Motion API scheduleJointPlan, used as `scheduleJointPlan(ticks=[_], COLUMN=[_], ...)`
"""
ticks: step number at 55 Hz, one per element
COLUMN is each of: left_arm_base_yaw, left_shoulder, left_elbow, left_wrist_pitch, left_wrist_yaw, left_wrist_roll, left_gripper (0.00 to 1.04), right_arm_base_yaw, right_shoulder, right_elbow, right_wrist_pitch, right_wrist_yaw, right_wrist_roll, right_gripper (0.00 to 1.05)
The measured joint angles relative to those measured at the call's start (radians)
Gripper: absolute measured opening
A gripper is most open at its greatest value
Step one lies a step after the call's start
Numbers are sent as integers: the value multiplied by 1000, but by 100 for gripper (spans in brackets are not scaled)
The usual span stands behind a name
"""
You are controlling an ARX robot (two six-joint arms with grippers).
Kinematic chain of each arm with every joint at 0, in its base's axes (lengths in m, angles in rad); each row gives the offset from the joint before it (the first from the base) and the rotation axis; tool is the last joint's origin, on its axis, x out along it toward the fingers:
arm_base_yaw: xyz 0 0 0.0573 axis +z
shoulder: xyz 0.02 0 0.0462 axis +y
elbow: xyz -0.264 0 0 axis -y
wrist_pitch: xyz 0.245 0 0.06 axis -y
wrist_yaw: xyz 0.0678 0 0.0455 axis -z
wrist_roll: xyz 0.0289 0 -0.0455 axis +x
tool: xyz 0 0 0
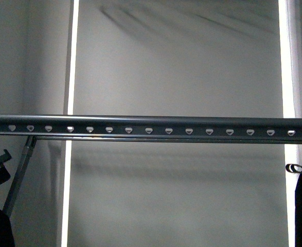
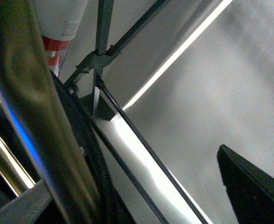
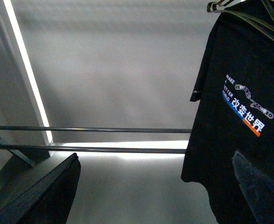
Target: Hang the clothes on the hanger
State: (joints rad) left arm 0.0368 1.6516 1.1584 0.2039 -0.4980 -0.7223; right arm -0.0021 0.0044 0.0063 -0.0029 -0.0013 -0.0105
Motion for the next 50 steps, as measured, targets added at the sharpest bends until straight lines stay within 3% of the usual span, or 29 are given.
scheduleJointPlan(ticks=[16,26,31,38,44,50], left_arm_base_yaw=[0,-2,-15,-60,-81,-65], left_shoulder=[50,20,-38,-241,-410,-473], left_elbow=[24,-40,-141,-365,-476,-490], left_wrist_pitch=[-7,13,20,19,-138,-278], left_wrist_yaw=[45,165,288,611,921,1082], left_wrist_roll=[31,53,114,334,615,826], left_gripper=[33,7,4,4,4,4], right_arm_base_yaw=[0,0,0,0,0,0], right_shoulder=[0,0,0,0,0,0], right_elbow=[0,0,0,0,0,0], right_wrist_pitch=[0,0,0,0,0,0], right_wrist_yaw=[0,0,0,0,0,0], right_wrist_roll=[0,0,0,0,0,0], right_gripper=[97,97,97,97,97,97])
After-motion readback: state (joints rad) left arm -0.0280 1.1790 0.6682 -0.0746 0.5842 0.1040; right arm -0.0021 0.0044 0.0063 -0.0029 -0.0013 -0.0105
